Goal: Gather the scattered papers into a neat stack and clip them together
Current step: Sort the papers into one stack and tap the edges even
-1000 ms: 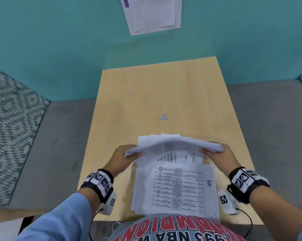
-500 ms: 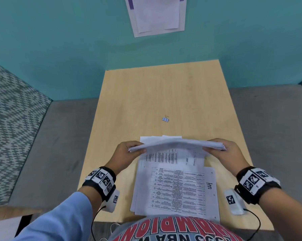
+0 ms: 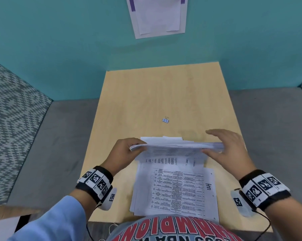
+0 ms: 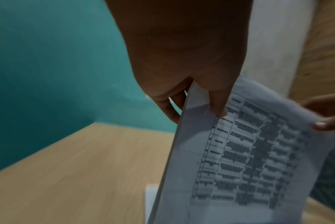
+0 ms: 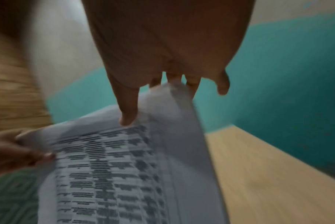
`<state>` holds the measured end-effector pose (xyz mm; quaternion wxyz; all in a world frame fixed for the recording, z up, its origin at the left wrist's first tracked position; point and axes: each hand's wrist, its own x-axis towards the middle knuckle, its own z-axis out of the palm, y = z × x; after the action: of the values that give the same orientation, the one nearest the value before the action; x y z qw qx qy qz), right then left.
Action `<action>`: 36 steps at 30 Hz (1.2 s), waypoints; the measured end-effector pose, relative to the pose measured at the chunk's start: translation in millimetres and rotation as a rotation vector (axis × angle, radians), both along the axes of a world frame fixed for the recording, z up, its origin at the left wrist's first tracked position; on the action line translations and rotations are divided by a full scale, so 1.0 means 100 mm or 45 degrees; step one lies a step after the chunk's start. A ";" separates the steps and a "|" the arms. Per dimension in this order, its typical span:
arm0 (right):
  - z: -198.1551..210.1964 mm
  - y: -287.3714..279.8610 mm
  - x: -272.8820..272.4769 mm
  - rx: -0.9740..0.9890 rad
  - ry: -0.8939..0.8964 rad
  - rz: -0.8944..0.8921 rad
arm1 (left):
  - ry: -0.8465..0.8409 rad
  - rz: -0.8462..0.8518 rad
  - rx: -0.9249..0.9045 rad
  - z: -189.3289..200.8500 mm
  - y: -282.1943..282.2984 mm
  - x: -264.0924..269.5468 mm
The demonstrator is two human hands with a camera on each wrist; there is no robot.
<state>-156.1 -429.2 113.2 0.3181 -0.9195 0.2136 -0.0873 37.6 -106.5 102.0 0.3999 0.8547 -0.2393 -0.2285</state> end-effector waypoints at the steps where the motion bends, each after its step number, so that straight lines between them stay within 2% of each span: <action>1: 0.11 0.08 0.06 -0.143 -0.003 0.112 | -0.098 -0.078 0.004 0.12 -0.04 -0.02; 2: 0.23 0.19 0.14 -0.213 0.034 0.227 | -0.199 -0.166 0.019 0.25 -0.10 -0.05; 4: 0.45 0.49 0.32 -0.193 0.165 0.422 | -0.372 -0.304 0.049 0.53 -0.23 -0.15; 7: 0.54 0.79 0.53 -0.113 0.242 0.532 | -0.521 -0.411 0.106 0.85 -0.41 -0.26; 8: 0.54 0.79 0.56 -0.069 0.246 0.513 | -0.507 -0.404 0.120 0.91 -0.43 -0.27; 10: 0.50 0.72 0.56 0.068 0.214 0.461 | -0.335 -0.305 0.078 0.94 -0.38 -0.23; 12: 0.54 0.60 0.49 0.268 0.114 0.406 | -0.152 -0.193 0.031 0.91 -0.23 -0.14; 14: 0.63 0.51 0.39 0.506 0.006 0.312 | -0.056 -0.131 -0.033 0.91 -0.08 -0.10; 19: 0.88 0.42 0.23 1.001 -0.210 0.091 | 0.250 -0.031 -0.474 1.08 -0.01 -0.19; 21: 0.85 0.44 0.20 1.030 -0.204 0.113 | 0.330 -0.018 -0.514 0.99 -0.09 -0.26; 23: 0.69 0.50 0.20 0.993 -0.104 0.128 | 0.356 -0.019 -0.438 0.74 -0.16 -0.35; 26: 0.38 0.65 0.22 0.958 -0.013 0.007 | 0.388 0.071 -0.307 0.42 -0.19 -0.49; 29: 0.20 0.71 0.28 0.989 -0.077 -0.037 | 0.356 0.198 -0.410 0.43 -0.19 -0.48; 33: 0.31 0.72 0.32 1.009 -0.105 -0.062 | 0.204 0.278 -0.576 0.53 -0.18 -0.43; 36: 0.28 0.78 0.30 1.043 -0.137 -0.037 | 0.293 0.263 -0.539 0.41 -0.14 -0.47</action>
<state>-125.9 -351.0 141.6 0.6672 -0.7080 0.2266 -0.0476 -9.3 -120.2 143.2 0.6158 0.7402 -0.1461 -0.2271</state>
